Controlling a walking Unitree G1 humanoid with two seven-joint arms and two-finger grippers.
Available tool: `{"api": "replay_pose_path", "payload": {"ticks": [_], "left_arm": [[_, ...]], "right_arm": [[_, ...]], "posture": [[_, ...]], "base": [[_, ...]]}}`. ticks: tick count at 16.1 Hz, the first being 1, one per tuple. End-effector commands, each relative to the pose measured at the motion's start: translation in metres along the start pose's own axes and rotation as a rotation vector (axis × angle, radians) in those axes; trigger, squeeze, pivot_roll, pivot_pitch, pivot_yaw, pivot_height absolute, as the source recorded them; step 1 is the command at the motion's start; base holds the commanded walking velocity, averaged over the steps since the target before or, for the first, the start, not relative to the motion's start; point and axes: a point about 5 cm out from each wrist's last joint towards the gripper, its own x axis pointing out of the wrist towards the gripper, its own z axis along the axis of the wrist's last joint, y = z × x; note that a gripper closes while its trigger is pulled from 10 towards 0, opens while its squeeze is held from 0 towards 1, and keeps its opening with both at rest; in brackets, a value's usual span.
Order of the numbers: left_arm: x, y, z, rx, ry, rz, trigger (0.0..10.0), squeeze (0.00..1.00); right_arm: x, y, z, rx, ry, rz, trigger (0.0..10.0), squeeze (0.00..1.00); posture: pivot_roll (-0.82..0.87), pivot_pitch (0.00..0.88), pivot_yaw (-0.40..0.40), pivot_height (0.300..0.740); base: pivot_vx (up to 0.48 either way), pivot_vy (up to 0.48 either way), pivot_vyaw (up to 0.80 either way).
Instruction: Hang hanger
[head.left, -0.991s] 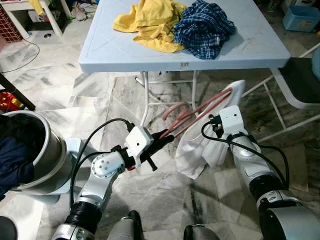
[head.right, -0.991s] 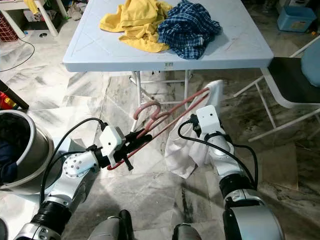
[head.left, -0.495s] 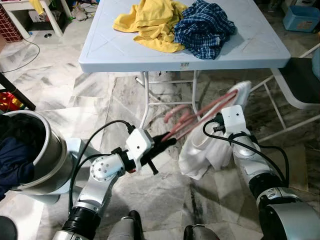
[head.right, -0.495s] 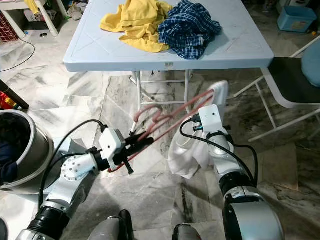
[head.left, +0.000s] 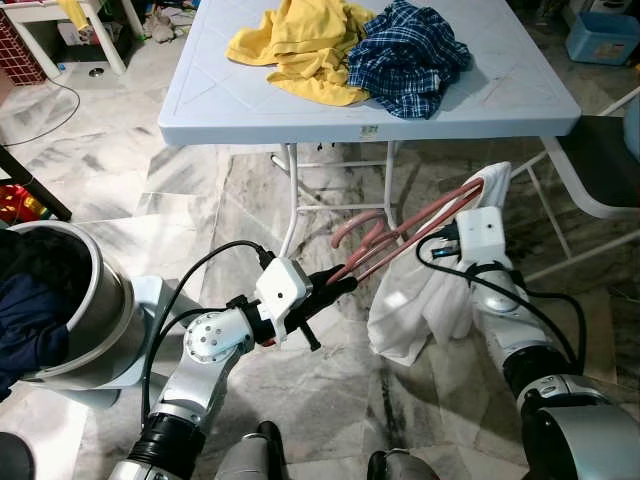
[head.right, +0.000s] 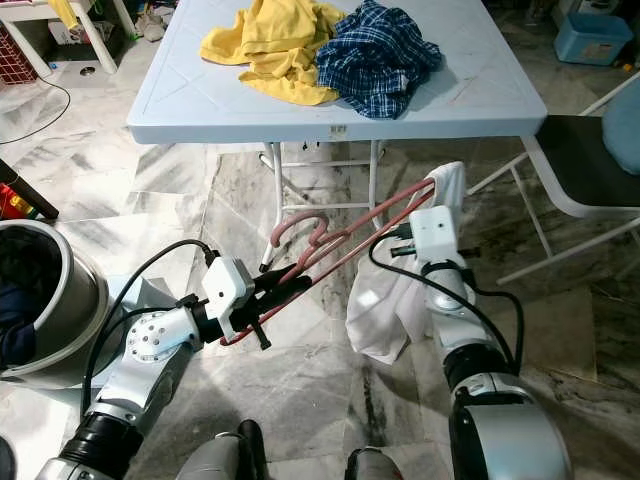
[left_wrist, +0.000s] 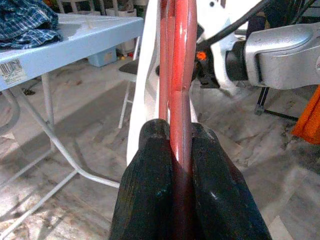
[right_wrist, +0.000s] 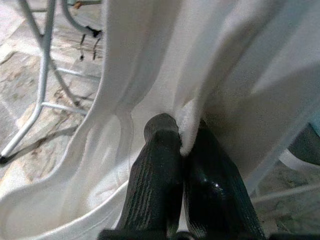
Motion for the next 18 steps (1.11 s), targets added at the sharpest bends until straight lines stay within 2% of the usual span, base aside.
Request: {"api": "replay_pose_path", "payload": {"ticks": [1, 4, 8, 9, 10, 13, 14, 15, 18], "left_arm": [[0.000, 0.003, 0.003, 0.026, -0.016, 0.014, 0.0, 0.00], [-0.007, 0.011, -0.010, 0.049, 0.059, 0.066, 0.0, 0.00], [-0.017, 0.017, -0.028, 0.073, 0.184, 0.097, 0.0, 0.00], [-0.023, 0.012, -0.038, 0.076, 0.254, 0.041, 0.0, 0.00], [-0.024, 0.011, -0.040, 0.077, 0.267, 0.028, 0.0, 0.00], [-0.032, -0.007, -0.042, 0.116, 0.281, -0.177, 0.0, 0.00], [-0.033, -0.007, -0.041, 0.125, 0.276, -0.174, 0.0, 0.00], [-0.033, -0.004, -0.039, 0.131, 0.266, -0.148, 0.0, 0.00], [-0.045, 0.014, -0.039, 0.113, 0.245, 0.069, 0.0, 0.00]], "right_arm": [[0.002, -0.008, 0.006, 0.013, -0.030, -0.027, 0.0, 0.00], [0.005, -0.022, 0.018, 0.012, -0.085, -0.057, 0.0, 0.00], [0.008, -0.024, 0.031, 0.032, -0.143, -0.056, 0.0, 0.00], [0.010, -0.023, 0.039, 0.053, -0.165, -0.055, 0.0, 0.00], [0.011, -0.023, 0.040, 0.058, -0.168, -0.053, 0.0, 0.00], [0.017, -0.015, 0.050, 0.079, -0.162, -0.025, 0.0, 0.00], [0.018, -0.014, 0.049, 0.071, -0.147, -0.019, 0.0, 0.00], [0.017, -0.013, 0.047, 0.067, -0.139, -0.019, 0.0, 0.00], [0.014, -0.018, 0.034, 0.048, -0.101, -0.067, 0.0, 0.00]], "posture": [[-0.01, 0.180, 0.025, 0.740], [-0.01, 0.179, 0.017, 0.740], [-0.02, 0.176, 0.021, 0.740], [-0.02, 0.175, 0.021, 0.740], [-0.02, 0.175, 0.021, 0.740], [-0.01, 0.173, 0.017, 0.740], [-0.01, 0.173, 0.017, 0.740], [0.00, 0.172, 0.016, 0.740], [0.01, 0.171, 0.016, 0.740]], "base": [[0.000, 0.000, 0.00], [0.000, 0.000, 0.00], [0.000, 0.000, 0.00], [0.000, 0.000, 0.00], [0.000, 0.000, 0.00], [0.000, 0.000, 0.00], [0.000, 0.000, 0.00], [0.000, 0.000, 0.00], [0.000, 0.000, 0.00]]}}
